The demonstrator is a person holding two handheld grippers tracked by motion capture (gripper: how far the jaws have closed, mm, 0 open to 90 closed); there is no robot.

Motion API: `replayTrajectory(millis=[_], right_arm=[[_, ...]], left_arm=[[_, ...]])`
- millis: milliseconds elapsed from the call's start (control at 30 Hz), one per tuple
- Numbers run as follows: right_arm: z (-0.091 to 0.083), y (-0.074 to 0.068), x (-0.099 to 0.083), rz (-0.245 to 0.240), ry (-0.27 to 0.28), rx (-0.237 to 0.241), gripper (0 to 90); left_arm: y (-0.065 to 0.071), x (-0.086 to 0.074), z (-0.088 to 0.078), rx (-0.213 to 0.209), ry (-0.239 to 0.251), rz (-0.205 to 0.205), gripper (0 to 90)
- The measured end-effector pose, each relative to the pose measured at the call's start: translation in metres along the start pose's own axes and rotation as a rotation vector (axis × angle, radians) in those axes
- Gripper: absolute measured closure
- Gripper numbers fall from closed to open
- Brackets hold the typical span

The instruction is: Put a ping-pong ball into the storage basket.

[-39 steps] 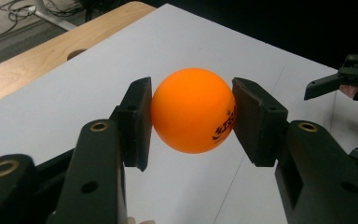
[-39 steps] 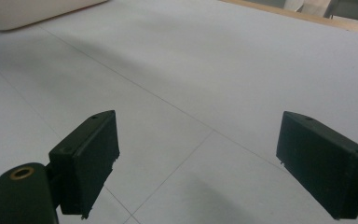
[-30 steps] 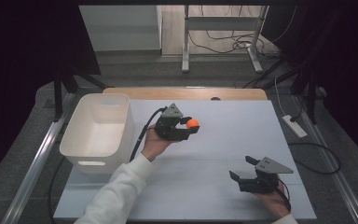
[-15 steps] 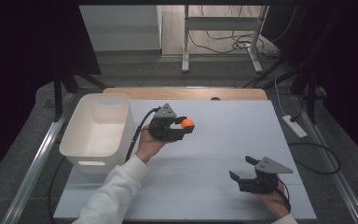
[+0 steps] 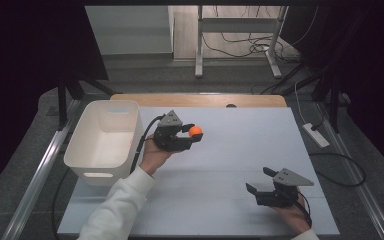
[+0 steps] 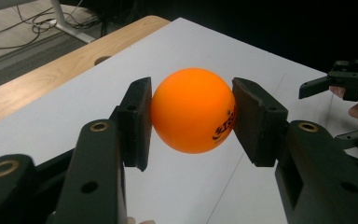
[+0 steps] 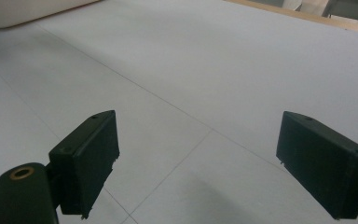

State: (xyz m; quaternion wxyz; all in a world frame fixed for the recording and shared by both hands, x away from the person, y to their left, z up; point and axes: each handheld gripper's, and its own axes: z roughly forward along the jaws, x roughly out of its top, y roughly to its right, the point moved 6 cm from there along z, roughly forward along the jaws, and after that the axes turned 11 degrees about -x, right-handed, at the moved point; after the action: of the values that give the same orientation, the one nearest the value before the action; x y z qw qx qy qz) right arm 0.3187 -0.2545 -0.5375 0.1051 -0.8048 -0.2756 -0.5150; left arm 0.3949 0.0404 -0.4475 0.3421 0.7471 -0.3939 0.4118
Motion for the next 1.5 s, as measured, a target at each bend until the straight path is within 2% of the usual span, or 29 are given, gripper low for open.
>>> replayTrajectory(millis=[1500], right_arm=[[0.001, 0.0, 0.0, 0.0, -0.001, 0.0, 12.8]], left_arm=[[-0.015, 0.004, -0.051, 0.1, 0.04, -0.024, 50.8]])
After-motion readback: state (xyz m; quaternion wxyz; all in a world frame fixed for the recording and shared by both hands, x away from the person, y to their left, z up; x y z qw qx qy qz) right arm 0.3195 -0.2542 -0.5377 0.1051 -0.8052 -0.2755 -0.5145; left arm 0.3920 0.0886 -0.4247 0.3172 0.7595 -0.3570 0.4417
